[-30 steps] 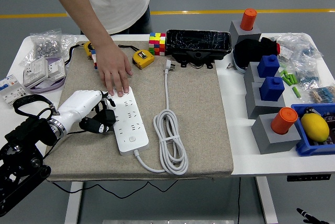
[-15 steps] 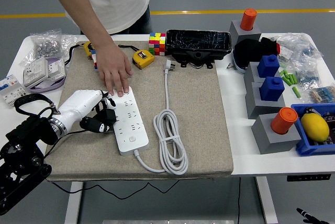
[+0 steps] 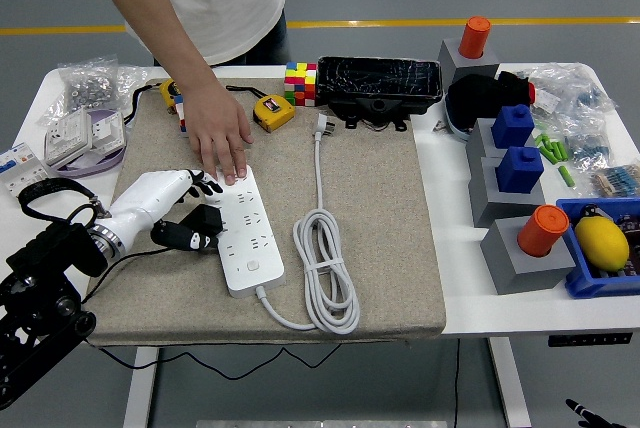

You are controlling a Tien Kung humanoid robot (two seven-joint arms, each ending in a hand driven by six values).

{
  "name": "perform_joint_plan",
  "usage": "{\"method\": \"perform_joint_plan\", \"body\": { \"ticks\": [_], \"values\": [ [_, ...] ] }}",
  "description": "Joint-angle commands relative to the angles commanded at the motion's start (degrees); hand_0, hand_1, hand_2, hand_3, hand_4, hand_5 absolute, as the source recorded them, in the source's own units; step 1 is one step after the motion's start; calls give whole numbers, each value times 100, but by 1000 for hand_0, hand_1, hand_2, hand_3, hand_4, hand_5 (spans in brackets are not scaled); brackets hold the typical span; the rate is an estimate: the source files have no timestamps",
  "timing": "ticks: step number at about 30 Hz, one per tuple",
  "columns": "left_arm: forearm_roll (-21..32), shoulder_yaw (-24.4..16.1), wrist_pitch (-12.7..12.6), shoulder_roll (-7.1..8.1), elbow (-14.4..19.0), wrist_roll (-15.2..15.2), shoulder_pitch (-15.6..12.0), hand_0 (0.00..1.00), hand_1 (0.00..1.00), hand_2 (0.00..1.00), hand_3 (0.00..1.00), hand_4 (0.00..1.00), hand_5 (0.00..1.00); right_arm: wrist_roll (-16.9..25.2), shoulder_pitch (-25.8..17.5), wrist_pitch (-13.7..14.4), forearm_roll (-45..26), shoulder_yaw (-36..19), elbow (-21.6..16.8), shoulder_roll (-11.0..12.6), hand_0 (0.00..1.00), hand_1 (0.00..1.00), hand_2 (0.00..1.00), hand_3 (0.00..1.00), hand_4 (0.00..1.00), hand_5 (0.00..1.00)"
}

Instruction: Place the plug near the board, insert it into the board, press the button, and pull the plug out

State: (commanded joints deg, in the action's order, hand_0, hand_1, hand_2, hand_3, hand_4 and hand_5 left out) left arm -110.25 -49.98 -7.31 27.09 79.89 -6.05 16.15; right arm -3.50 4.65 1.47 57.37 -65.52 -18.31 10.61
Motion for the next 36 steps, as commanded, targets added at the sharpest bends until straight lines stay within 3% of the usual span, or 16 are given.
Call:
{"method": "perform_joint_plan", "body": {
  "ticks": [3,4,7,9,10,13,15,16,18,21,22,25,36],
  "values": [
    [81,-34,-87,11,54,87,-45,506,674,713,749,998,323,1,0,-1,2,-9,-4,-1,660,668,675,587,998,564],
    [119,-58,-139,15,94,138,-73,538,697,751,789,998,383,1,0,-1,5,-13,-4,-1,659,668,673,587,998,564],
    [261,-200,-413,29,311,354,-243,538,697,751,789,998,383,2,-2,0,14,-20,-9,4,659,668,673,587,998,564],
    [315,-326,-684,34,478,558,-426,538,697,751,789,998,383,2,-10,1,20,-25,-6,8,659,668,673,587,998,564],
    [326,-383,-863,32,554,679,-537,615,727,749,771,998,501,0,-14,-1,27,-24,-2,9,659,668,674,586,998,564],
    [374,-501,-1364,55,761,953,-862,615,727,749,771,998,501,1,-24,-1,34,-34,1,8,659,668,674,586,998,564],
    [343,-531,-1630,87,873,980,-1115,615,727,749,771,998,501,1,-31,-3,49,-43,2,8,659,668,674,586,998,564],
    [334,-529,-1700,96,891,986,-1194,705,755,753,750,998,557,2,-34,-1,49,-47,3,8,661,668,675,587,998,564],
    [289,-524,-1886,109,905,976,-1430,705,755,753,750,998,557,1,-40,-4,59,-51,4,11,661,668,675,587,998,564],
    [197,-526,-1895,123,870,831,-1718,705,755,753,750,998,557,9,-47,3,63,-66,-7,17,661,668,675,587,998,564],
    [182,-509,-1864,129,851,798,-1777,756,796,783,753,958,586,10,-45,4,72,-69,-11,20,660,668,674,588,998,564],
    [147,-456,-1777,145,828,755,-1882,756,796,783,753,958,586,20,-42,11,78,-86,-26,22,660,668,674,588,998,564],
    [151,-360,-1711,90,857,685,-1913,755,798,781,752,919,598,47,-35,29,74,-77,-49,21,658,666,674,587,998,565]
  ]
}}
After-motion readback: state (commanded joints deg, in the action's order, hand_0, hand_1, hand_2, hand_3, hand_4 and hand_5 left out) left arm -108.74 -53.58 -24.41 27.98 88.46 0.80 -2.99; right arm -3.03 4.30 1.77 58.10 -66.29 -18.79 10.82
